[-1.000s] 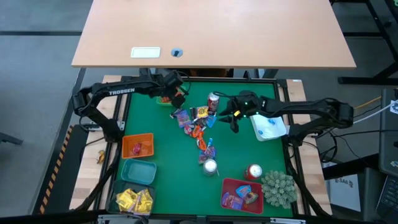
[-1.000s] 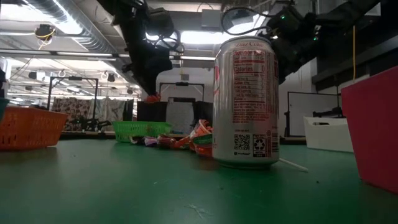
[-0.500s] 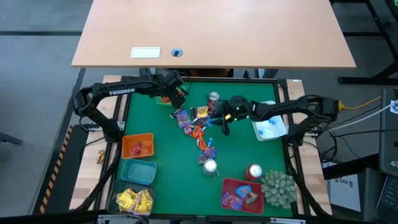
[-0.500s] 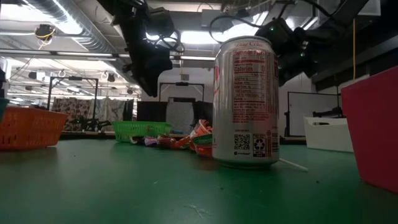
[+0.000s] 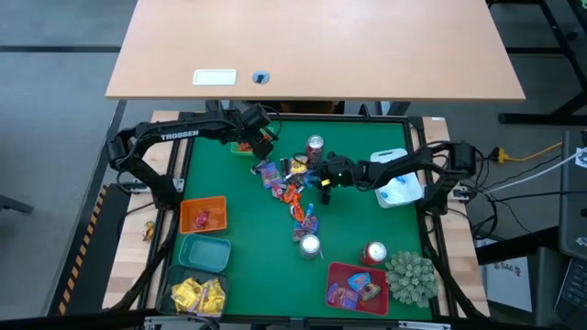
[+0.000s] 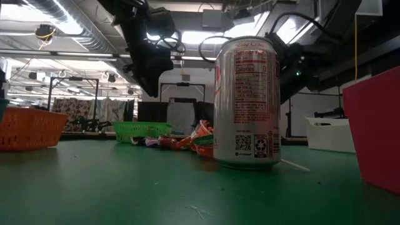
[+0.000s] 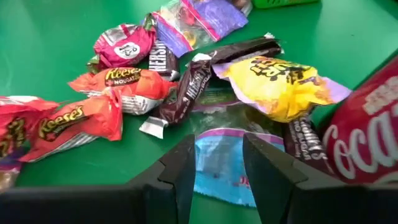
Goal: Sort candy
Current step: Put the blue candy into the red bin
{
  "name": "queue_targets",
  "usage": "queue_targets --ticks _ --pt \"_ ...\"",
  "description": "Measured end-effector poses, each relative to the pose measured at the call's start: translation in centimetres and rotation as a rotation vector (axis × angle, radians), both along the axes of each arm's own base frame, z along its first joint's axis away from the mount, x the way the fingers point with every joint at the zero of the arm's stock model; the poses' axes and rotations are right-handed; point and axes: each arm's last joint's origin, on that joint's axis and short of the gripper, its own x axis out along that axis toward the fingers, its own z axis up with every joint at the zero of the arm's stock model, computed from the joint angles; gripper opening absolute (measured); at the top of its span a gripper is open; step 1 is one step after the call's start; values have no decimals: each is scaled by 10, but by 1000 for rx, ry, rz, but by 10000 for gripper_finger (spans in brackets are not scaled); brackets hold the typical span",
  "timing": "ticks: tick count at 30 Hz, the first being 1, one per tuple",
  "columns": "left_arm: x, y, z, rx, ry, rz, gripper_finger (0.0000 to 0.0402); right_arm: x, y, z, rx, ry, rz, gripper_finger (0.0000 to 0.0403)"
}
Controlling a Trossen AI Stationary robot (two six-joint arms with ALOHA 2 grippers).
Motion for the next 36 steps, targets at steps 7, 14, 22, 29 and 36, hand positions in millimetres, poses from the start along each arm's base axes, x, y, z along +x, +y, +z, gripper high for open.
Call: queue_targets --ticks 7,14,22,29,36 --pt "0 0 0 0 -1 1 99 5 -1 -19 2 13 0 134" --pt "0 0 0 -1 -1 1 99 10 -2 -32 7 35 -1 133" --pt "0 0 0 -1 -2 1 99 10 -2 -34 12 40 -1 54" --pt "0 0 0 -1 -2 1 99 8 0 -28 39 37 36 22" --pt "0 0 0 0 -2 1 99 -5 4 1 74 85 67 5"
